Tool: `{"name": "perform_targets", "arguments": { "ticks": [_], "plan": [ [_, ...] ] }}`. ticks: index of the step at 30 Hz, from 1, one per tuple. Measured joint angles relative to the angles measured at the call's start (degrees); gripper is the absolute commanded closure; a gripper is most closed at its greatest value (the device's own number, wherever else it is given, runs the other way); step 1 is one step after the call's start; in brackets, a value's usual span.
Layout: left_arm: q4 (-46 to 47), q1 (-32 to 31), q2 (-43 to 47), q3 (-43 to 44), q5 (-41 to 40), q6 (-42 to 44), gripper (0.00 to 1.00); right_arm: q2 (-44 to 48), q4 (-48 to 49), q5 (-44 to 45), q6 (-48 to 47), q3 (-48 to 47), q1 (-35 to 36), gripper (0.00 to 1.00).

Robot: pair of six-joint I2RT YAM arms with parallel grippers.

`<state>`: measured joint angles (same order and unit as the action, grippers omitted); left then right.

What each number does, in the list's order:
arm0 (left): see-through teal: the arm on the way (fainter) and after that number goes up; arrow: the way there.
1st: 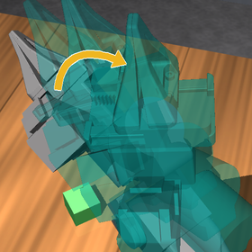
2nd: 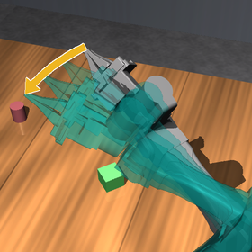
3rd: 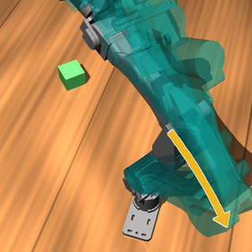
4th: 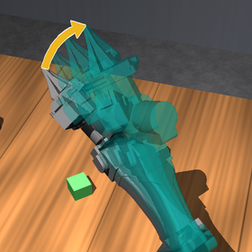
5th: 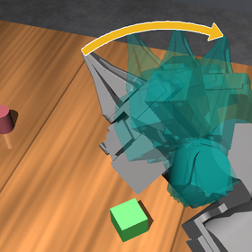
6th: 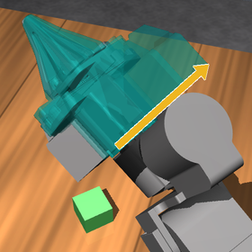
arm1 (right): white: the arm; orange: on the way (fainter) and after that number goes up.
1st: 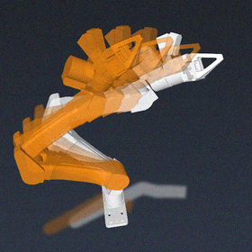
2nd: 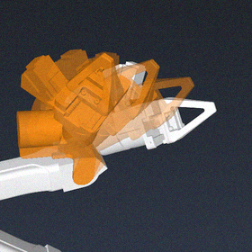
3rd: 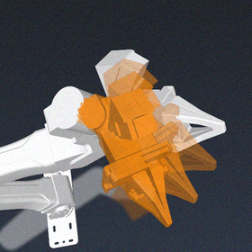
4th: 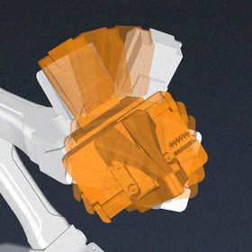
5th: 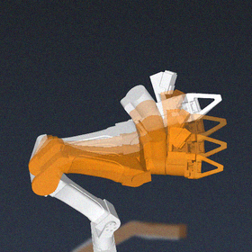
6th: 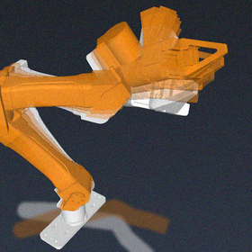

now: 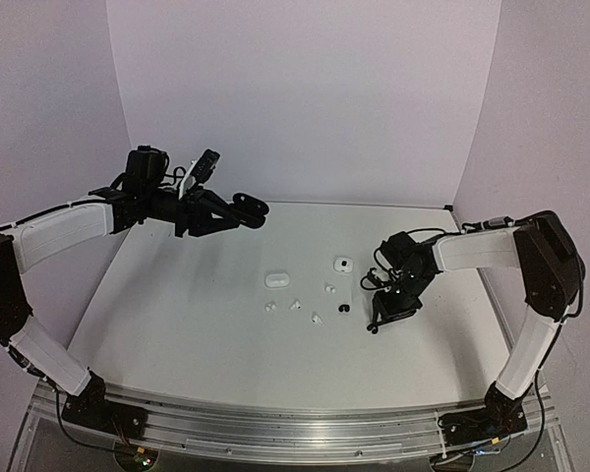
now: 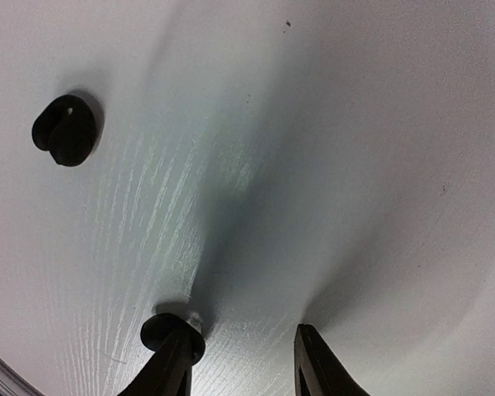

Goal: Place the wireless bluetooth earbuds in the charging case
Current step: Pick up the right earbud from the center of the board.

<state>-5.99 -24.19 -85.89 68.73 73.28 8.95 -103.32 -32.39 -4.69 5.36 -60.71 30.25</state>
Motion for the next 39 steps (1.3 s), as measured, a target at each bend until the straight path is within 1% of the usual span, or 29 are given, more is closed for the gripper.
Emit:
{"name": "perform_targets", "arguments": {
  "ticks": [9, 16, 19, 23, 26, 35, 39],
  "plan": [
    [-0.1, 0.0, 0.0, 0.0, -0.5, 1.1, 1.00, 0.7, 2.1, -0.9, 1.8, 1.5, 1.2, 0.68],
    [-0.1, 0.0, 0.0, 0.0, -0.6, 1.8, 1.00, 3.0, 3.6, -2.9, 4.6, 3.7, 2.9, 0.68],
    [-0.1, 0.0, 0.0, 0.0, -0.7, 2.0, 1.00, 3.4, 3.9, -3.9, 5.8, 4.3, 4.3, 0.73],
    [-0.1, 0.0, 0.0, 0.0, -1.1, 2.4, 1.00, 3.4, 4.5, -4.4, 6.8, 5.2, 5.9, 0.84],
    [-0.2, 0.0, 0.0, 0.0, -1.3, 2.9, 1.00, 3.4, 4.4, -4.2, 7.2, 5.5, 6.2, 0.89],
    [-1.5, 0.0, 0.0, 0.0, -1.5, 3.5, 1.00, 3.4, 4.3, -4.1, 7.2, 5.2, 6.2, 1.00],
    [-2.3, 0.0, 0.0, 0.0, -1.5, 5.1, 1.00, 3.4, 4.0, -4.2, 6.9, 4.6, 6.2, 1.00]
  ]
}}
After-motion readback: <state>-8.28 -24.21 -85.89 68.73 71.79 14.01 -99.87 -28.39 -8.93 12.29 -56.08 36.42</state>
